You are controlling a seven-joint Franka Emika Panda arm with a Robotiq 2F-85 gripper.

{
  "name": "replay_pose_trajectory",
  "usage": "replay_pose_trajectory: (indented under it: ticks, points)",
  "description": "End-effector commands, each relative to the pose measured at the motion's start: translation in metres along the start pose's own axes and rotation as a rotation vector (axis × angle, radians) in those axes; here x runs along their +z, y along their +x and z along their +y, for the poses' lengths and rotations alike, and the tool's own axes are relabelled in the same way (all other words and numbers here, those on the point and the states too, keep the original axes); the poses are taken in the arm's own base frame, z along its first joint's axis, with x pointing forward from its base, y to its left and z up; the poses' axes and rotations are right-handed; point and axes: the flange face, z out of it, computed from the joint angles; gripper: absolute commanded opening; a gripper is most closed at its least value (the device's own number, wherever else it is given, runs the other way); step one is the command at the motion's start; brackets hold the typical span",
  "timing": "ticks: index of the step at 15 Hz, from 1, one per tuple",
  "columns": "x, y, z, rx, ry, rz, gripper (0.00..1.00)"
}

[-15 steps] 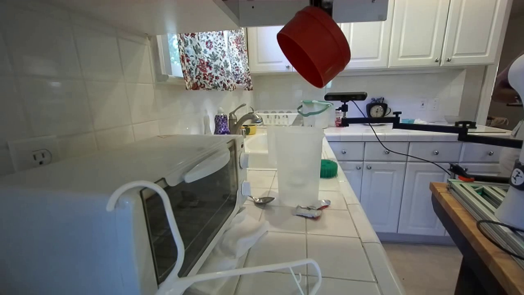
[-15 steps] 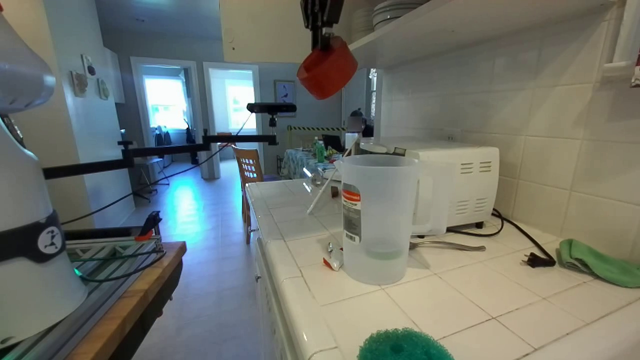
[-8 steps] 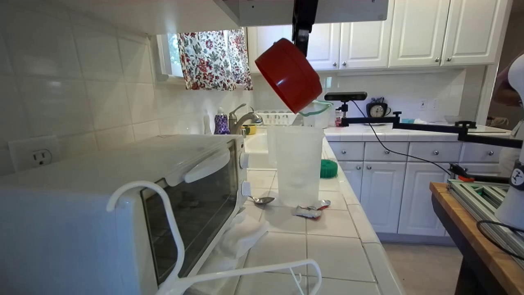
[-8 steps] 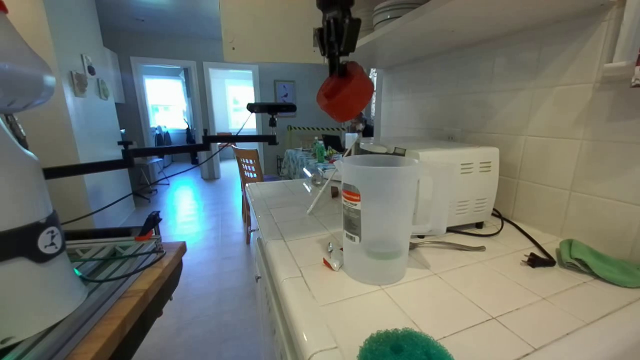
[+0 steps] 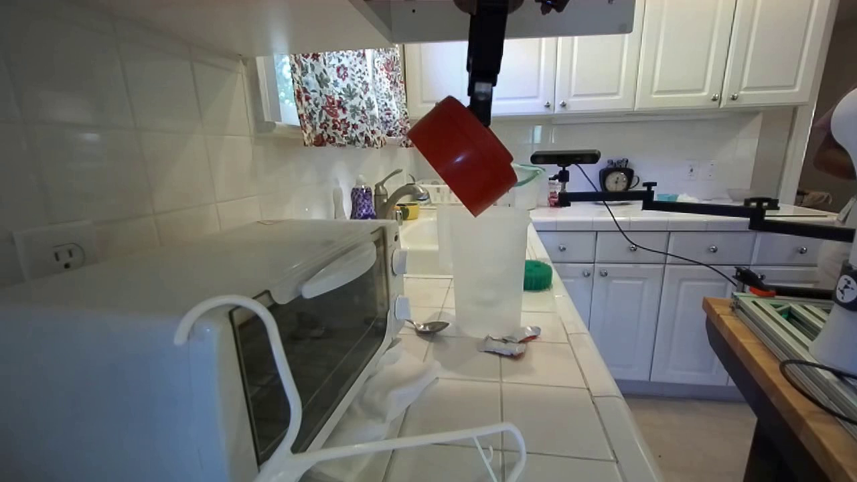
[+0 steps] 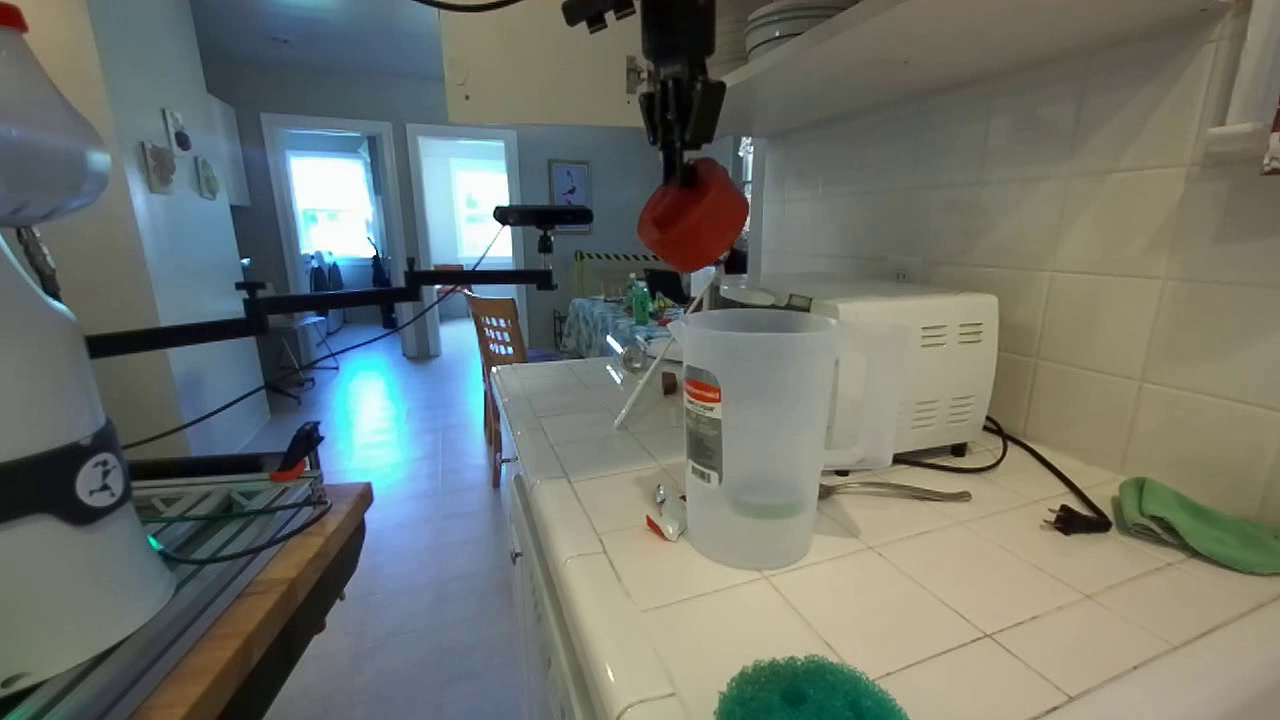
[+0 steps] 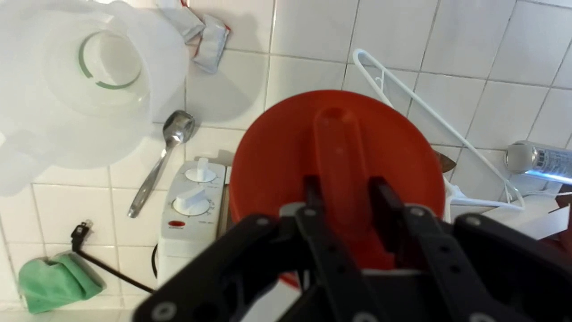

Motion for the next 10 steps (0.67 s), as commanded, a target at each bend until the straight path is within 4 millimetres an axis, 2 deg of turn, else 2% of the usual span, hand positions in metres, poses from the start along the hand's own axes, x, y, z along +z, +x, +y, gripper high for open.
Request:
replay_pose_trajectory:
  ticks: [1, 6, 10]
  points:
    - [0.015, 0.006, 0.002, 0.020, -0.005, -0.011, 0.08]
    - [0.046, 0.016, 0.005, 0.015, 0.001, 0.004, 0.08]
    - [0.061, 0.022, 0.003, 0.013, 0.001, 0.007, 0.08]
